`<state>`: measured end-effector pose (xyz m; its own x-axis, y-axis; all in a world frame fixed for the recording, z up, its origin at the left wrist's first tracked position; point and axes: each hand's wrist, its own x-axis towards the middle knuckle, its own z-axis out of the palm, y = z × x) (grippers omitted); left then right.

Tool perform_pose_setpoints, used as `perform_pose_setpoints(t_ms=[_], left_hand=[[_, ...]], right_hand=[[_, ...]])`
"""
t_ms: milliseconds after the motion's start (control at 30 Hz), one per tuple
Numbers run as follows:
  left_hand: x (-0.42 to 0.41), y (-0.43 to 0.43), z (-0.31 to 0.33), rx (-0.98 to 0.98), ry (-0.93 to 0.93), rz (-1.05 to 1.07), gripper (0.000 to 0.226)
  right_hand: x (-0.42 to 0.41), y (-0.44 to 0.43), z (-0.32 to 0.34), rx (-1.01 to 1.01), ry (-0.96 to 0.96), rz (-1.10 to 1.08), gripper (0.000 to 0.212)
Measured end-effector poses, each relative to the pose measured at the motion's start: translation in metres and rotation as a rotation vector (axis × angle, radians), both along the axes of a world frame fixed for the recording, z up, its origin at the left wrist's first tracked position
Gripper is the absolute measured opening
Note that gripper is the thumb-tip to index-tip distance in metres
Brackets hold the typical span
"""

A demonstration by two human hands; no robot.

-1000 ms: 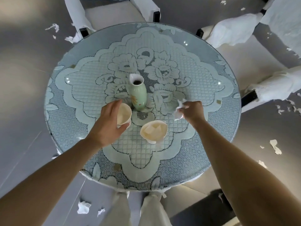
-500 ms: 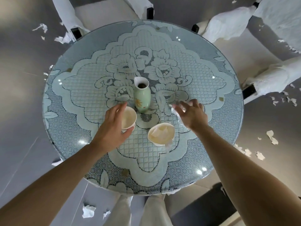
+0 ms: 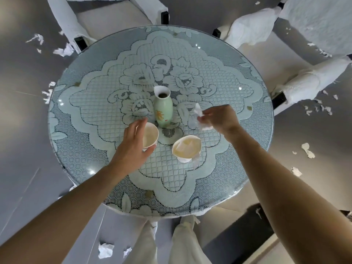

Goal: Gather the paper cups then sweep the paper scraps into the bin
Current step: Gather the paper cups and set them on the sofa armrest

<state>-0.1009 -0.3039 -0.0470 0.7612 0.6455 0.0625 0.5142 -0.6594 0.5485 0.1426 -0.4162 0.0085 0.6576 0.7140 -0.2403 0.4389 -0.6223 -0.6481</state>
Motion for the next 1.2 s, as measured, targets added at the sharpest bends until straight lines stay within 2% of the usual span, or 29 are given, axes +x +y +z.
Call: perform_pose_setpoints(t_ms=[100,167,333,533,667,733,833,1033,1200], left_hand=[[-0.003,-0.002,0.004,-0.005,0.018,-0.026,0.082],[-0.006,-0.004,0.005,-0.004,0.027,-0.054,0.082],[-0.015,-0.008,0.006,-0.01,0.037,-0.111,0.081],[-0.018,-0.011,0.007,-0.035,0.014,-0.16,0.081],[-0.012,-0.012,0.01,-0.042,-0.02,-0.199,0.082],[-0.009,-0.011,0.011,-0.052,-0.023,-0.216,0.083],[-0.006,-0.01,0.011,-0.064,-0.023,-0.238,0.086],[0.02,-0.022,0.022,-0.086,-0.011,-0.331,0.091],[0.092,-0.047,0.046,-0.119,-0.029,-0.437,0.094]], right_hand=[[-0.022,-0.008,0.021,0.185,0.078,-0.092,0.013],[-0.047,-0.016,0.019,0.172,0.017,-0.034,0.01],[-0.084,-0.035,-0.007,0.047,-0.049,0.025,0.021],[-0.093,-0.046,-0.018,0.029,-0.162,-0.021,0.047],[-0.099,-0.041,-0.024,-0.03,-0.116,0.034,0.092],[-0.102,-0.039,-0.028,-0.046,-0.028,0.044,0.103],[-0.106,-0.038,-0.031,0.007,0.094,0.012,0.099],[-0.085,-0.058,-0.009,0.105,0.034,-0.169,0.091],[-0.041,-0.109,0.021,0.154,0.043,-0.329,0.094]])
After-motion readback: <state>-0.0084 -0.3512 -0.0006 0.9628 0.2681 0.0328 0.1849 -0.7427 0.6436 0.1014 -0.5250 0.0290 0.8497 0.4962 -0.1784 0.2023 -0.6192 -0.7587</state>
